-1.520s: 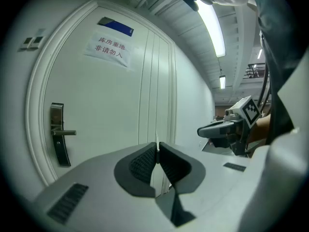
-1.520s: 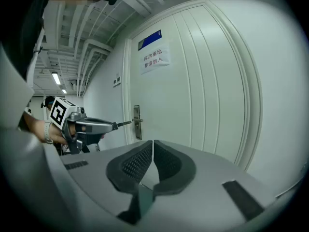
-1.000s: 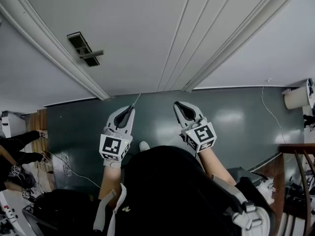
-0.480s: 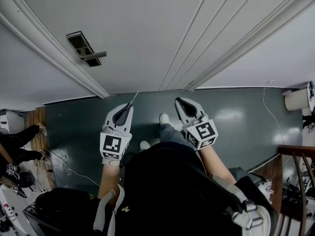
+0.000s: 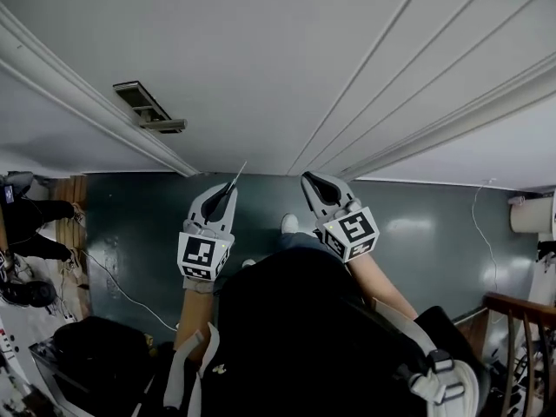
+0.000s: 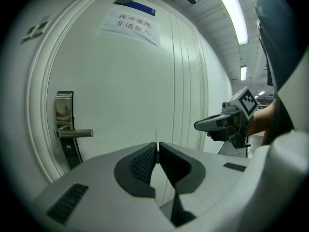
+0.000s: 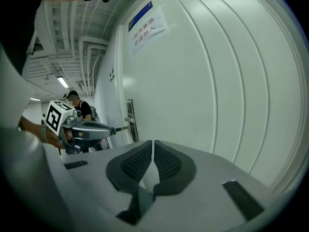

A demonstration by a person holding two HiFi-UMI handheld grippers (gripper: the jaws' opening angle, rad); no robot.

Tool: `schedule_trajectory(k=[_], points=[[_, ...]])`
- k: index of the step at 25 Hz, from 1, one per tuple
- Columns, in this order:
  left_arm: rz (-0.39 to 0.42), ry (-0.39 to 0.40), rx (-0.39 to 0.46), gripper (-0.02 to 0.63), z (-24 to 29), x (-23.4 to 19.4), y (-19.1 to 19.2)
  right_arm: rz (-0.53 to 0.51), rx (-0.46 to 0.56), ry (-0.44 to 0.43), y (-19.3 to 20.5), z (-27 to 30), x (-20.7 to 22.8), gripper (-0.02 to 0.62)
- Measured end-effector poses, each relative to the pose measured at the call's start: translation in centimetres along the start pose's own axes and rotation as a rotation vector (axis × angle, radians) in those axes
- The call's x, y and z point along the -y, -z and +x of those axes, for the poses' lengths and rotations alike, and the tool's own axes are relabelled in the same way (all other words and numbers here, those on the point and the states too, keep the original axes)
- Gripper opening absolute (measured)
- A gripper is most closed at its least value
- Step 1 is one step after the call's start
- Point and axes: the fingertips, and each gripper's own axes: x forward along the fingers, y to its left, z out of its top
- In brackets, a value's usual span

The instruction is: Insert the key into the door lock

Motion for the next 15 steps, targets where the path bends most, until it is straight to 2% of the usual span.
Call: schedule_trajectory(k=[9, 15], points=[[-0.151, -0.204, 0.010, 0.028, 2.7, -3.3, -0.8, -0.025, -0.043, -0.211, -1.7, 5.1, 1.7, 0.025], [-0.294, -0.322, 0.064, 0.028, 2.4, -5.3, -0.6, -0.065, -0.065, -0.352, -2.1, 7.8, 1.3, 0.025]])
